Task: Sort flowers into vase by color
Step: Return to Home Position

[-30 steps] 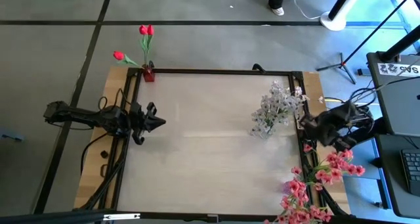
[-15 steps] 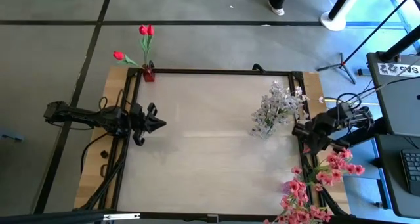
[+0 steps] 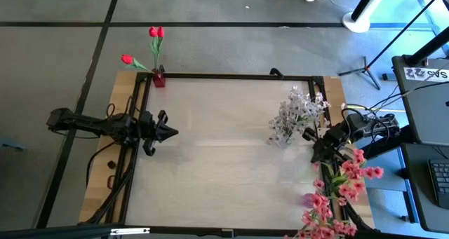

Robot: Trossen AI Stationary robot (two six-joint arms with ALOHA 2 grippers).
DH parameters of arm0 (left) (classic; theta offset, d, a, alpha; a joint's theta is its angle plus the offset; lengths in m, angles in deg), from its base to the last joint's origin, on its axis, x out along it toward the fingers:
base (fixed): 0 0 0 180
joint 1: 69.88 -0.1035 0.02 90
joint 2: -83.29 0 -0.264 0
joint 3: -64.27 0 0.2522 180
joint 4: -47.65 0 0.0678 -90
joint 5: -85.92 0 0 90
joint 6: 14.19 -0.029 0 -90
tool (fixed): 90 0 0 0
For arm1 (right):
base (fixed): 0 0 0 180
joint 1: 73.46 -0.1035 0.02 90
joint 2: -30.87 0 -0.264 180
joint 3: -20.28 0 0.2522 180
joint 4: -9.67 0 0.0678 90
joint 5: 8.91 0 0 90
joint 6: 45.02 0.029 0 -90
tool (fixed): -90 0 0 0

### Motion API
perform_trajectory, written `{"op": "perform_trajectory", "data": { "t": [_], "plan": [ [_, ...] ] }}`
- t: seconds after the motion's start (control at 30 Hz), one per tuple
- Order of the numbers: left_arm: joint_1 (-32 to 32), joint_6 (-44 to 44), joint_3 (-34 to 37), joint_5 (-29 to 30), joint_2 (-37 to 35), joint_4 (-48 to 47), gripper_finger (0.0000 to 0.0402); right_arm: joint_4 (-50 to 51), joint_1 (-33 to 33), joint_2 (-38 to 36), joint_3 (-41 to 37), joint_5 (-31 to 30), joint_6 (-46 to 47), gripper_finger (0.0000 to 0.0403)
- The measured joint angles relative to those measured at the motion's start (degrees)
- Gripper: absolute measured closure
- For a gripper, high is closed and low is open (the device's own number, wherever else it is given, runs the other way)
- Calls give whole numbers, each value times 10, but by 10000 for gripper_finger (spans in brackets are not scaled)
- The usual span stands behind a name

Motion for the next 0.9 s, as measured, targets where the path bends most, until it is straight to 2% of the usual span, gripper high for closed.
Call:
{"op": "perform_trajectory", "data": {
  "t": [0.63,0.9],
  "plan": [
    [0,6,0,0,0,-35,396,79,0,0,0,-29,-102,402],
    [0,16,0,0,0,-35,396,46,0,0,-32,-67,-96,402]
  ]
}}
